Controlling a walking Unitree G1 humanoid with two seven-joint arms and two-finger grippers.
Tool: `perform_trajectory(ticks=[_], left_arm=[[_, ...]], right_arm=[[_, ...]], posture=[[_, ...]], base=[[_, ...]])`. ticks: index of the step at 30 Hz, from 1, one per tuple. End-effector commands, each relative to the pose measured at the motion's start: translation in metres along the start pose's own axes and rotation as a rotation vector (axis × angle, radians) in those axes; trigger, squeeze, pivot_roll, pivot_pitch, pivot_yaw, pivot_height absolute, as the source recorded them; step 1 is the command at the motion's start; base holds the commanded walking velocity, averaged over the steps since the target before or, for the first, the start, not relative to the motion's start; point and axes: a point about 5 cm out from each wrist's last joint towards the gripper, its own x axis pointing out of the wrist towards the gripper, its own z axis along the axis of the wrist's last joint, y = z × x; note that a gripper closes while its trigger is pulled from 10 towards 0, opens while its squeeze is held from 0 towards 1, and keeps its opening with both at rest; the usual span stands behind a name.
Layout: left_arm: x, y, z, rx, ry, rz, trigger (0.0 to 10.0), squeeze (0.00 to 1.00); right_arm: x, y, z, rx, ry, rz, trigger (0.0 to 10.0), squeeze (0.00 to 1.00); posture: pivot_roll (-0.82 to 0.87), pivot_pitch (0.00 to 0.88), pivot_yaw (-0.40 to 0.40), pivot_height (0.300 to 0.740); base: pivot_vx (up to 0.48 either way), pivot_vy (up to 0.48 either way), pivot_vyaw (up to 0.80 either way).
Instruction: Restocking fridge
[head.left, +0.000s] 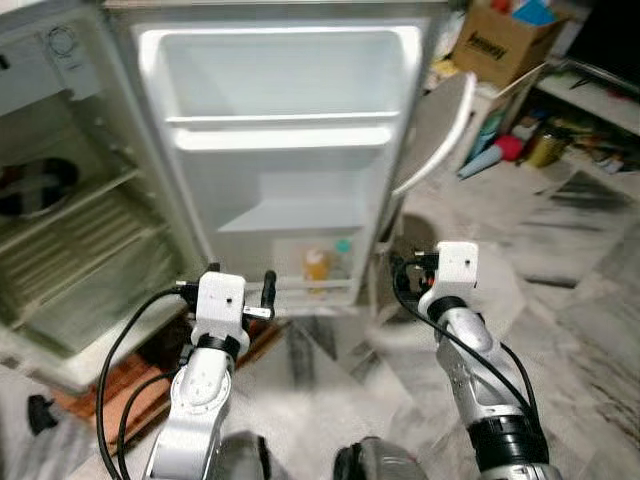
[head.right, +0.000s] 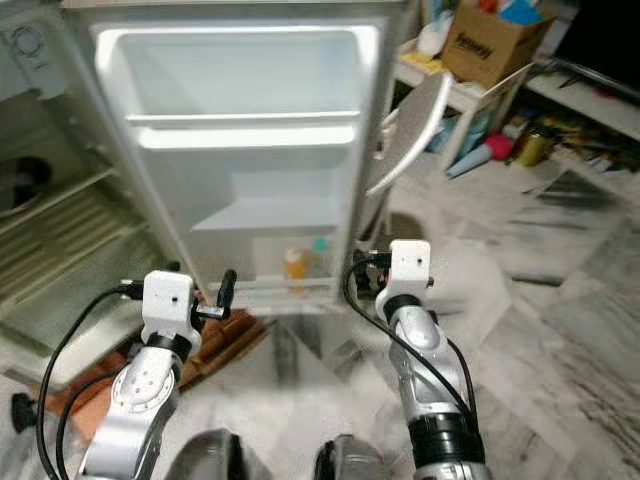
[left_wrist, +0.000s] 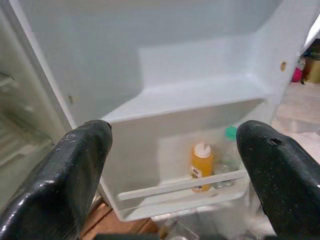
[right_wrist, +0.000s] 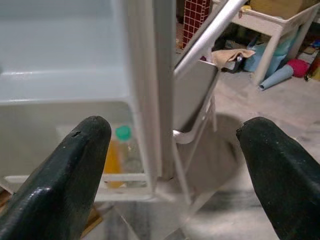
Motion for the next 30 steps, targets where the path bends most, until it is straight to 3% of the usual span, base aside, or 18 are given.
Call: perform_trajectory(ticks=[1,8,19,23,30], left_arm=[[-0.003,0.006,-0.005,0.011,0.025,0.021,10.0,0.0],[-0.001,0.007,-0.005,0.022,0.028,0.034,10.0,0.0],[0.001,0.011,-0.002,0.029,0.003,0.062,10.0,0.0],[0.002,0.018,-0.003,0.054,0.004,0.103,10.0,0.0],[0.003,0.021,-0.003,0.053,-0.002,0.121,10.0,0.0]], right_arm=[[0.002,0.009,0.006,-0.015,-0.025,0.042,10.0,0.0],[0.002,0.01,0.017,-0.059,-0.089,0.055,10.0,0.0],[0.008,0.012,0.023,-0.053,-0.111,0.069,10.0,0.0],[0.009,0.012,0.023,-0.074,-0.115,0.077,10.0,0.0],[0.01,0.014,0.029,-0.072,-0.149,0.094,10.0,0.0]], posture=[[0.09,0.127,-0.023,0.74],[0.08,0.127,-0.023,0.74],[0.09,0.121,-0.028,0.74],[0.09,0.117,-0.029,0.74],[0.09,0.111,-0.025,0.74]], base=[[0.0,-0.48,0.0],[0.0,-0.48,0.69],[0.0,-0.463,0.63],[0.311,-0.36,0.0],[0.337,-0.337,0.76]])
